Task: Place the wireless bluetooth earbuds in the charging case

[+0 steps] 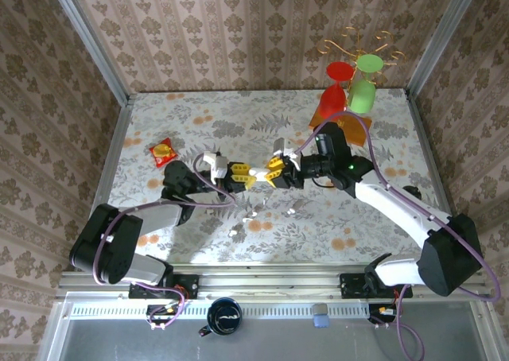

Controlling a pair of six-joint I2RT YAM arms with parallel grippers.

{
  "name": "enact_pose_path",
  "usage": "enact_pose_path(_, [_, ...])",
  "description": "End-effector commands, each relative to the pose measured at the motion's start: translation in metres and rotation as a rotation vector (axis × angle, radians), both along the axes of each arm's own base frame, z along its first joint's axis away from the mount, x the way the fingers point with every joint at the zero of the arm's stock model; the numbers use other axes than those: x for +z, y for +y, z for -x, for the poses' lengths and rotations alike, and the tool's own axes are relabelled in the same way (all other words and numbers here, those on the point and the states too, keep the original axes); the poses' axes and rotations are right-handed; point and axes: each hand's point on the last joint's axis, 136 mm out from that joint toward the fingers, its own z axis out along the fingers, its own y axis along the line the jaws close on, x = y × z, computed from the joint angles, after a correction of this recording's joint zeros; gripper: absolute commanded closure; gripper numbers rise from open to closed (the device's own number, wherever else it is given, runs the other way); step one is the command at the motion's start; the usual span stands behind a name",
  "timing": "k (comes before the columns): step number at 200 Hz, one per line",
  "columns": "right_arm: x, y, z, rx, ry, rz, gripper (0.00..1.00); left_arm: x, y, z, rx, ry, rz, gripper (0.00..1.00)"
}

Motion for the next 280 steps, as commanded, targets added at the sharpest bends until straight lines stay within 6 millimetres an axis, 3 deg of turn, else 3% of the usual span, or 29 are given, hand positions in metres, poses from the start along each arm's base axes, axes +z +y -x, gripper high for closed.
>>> enact_pose_path(1, [0.009, 0.004, -0.002, 0.021, -0.005, -0.014, 0.77, 0.006, 0.001, 0.004, -0.022, -0.044, 0.010, 1.00])
enact_pose_path(31, [0.010, 0.001, 0.001, 0.020, -0.016, -0.003, 0.81, 0.005, 0.001, 0.006, -0.025, -0.052, 0.007, 0.94])
enact_pose_path(40, [0.012, 0.000, 0.001, 0.014, -0.024, 0.005, 0.82, 0.003, 0.001, 0.008, -0.032, -0.062, 0.003, 0.85])
enact_pose_path(57, [0.009, -0.004, 0.001, -0.003, -0.039, 0.043, 0.82, -0.002, 0.002, 0.007, -0.025, -0.070, -0.004, 0.58])
enact_pose_path(69, [0.006, -0.007, 0.000, -0.014, -0.040, 0.079, 0.83, -0.009, 0.001, 0.006, -0.020, -0.070, -0.024, 0.51])
enact_pose_path(89, [0.004, -0.011, 0.002, -0.017, -0.045, 0.117, 0.84, -0.021, 0.000, 0.000, 0.004, -0.059, -0.056, 0.48])
enact_pose_path(117, [0.000, -0.013, 0.003, -0.030, -0.050, 0.157, 0.85, -0.035, -0.003, -0.004, 0.018, -0.025, -0.108, 0.47])
enact_pose_path(182, [-0.004, -0.009, -0.002, -0.050, -0.060, 0.182, 0.85, -0.042, -0.015, -0.004, 0.003, 0.011, -0.130, 0.50])
enact_pose_path(207, [-0.007, -0.006, -0.003, -0.046, -0.057, 0.177, 0.86, -0.042, -0.017, -0.004, 0.012, 0.012, -0.124, 0.60])
enact_pose_path(258, [-0.015, 0.001, -0.002, -0.015, -0.046, 0.181, 0.86, -0.037, -0.016, -0.005, 0.043, 0.003, -0.089, 0.62])
enact_pose_path(280, [-0.017, 0.002, -0.003, -0.016, -0.044, 0.182, 0.86, -0.033, -0.016, -0.005, 0.042, 0.001, -0.077, 0.70])
